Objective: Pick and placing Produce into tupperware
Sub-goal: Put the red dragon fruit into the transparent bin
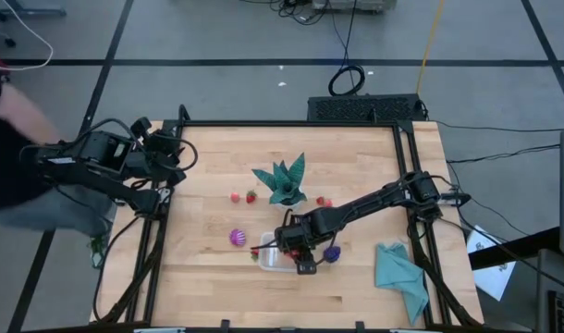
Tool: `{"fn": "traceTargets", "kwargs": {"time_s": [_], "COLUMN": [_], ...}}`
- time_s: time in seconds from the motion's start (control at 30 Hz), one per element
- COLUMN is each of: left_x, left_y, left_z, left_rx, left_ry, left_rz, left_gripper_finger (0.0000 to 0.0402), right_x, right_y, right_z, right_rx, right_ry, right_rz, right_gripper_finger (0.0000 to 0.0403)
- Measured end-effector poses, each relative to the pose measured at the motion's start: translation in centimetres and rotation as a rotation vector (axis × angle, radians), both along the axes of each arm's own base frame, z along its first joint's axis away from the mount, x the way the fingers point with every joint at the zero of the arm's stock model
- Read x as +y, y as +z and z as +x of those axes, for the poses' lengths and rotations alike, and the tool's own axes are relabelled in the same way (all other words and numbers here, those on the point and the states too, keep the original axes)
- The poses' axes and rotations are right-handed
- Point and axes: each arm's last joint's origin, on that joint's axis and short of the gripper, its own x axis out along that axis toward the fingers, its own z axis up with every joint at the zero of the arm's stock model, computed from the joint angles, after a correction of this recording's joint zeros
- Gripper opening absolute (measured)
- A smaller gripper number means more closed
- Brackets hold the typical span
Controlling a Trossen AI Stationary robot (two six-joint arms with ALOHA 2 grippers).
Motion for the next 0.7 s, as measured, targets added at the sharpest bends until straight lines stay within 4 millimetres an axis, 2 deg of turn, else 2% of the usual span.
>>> {"fn": "traceTargets", "kwargs": {"time_s": [0.7], "left_x": [0.00], "left_y": [0.00], "left_z": [0.00], "left_rx": [0.001], "left_ry": [-0.001], "left_rz": [0.001], "left_gripper_finger": [0.0145], "right_x": [-0.23], "right_y": [-0.28], "right_z": [-0.04], "right_rx": [-0.002], "right_ry": [0.006], "right_rz": [-0.007], "right_gripper_finger": [0.0217]}}
